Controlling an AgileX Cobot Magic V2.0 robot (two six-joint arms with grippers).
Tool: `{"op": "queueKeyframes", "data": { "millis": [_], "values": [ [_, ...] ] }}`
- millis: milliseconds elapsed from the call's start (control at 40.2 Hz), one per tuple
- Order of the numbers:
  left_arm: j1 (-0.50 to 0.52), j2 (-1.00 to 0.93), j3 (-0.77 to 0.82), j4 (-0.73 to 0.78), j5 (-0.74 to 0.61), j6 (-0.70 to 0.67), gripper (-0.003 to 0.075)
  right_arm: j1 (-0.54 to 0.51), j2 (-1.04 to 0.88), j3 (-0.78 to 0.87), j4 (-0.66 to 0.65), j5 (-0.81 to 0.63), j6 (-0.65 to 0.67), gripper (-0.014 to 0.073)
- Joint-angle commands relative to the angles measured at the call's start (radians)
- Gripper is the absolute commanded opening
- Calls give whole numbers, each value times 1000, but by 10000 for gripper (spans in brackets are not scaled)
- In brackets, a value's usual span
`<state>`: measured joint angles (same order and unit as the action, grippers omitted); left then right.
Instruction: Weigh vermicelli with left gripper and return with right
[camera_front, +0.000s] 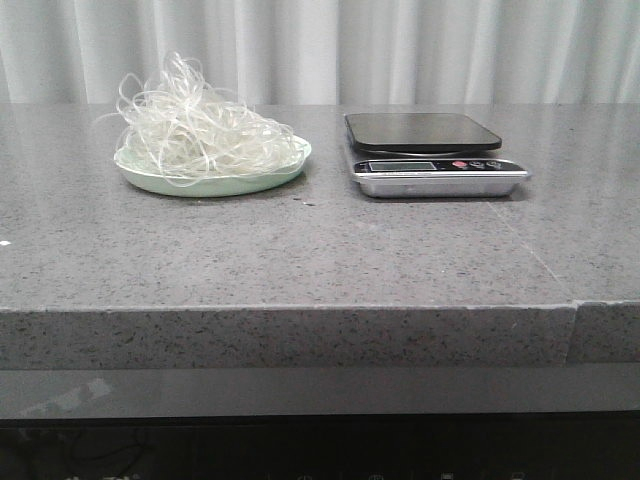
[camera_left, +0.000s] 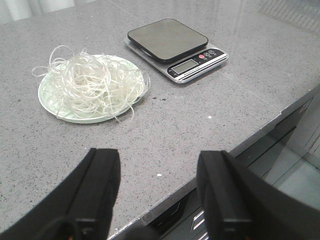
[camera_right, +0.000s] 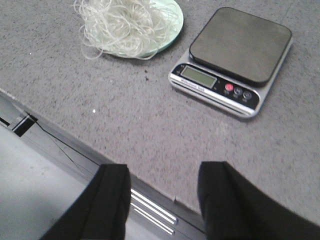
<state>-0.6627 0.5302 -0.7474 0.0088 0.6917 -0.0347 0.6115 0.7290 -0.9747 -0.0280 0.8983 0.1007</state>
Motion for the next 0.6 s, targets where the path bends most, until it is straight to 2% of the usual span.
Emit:
{"op": "queueKeyframes", "data": {
  "millis": [0,199,398,497,572],
  "values": [
    [-6,3,-26,-2,-64,-7,440,-4,-104,38,-16,-40,4,443],
    [-6,3,-26,-2,-64,-7,440,-4,-247,117,-16,-23,4,443],
    [-6,3,-26,-2,-64,-7,440,-4,-270,123,-16,-16,4,442],
    [-6,3,-26,-2,-64,-7,436,-4,-270,123,-16,-15,4,398],
    [-6,3,-26,-2,-64,-7,407,-4,-270,123,-16,-14,4,317]
  ]
}}
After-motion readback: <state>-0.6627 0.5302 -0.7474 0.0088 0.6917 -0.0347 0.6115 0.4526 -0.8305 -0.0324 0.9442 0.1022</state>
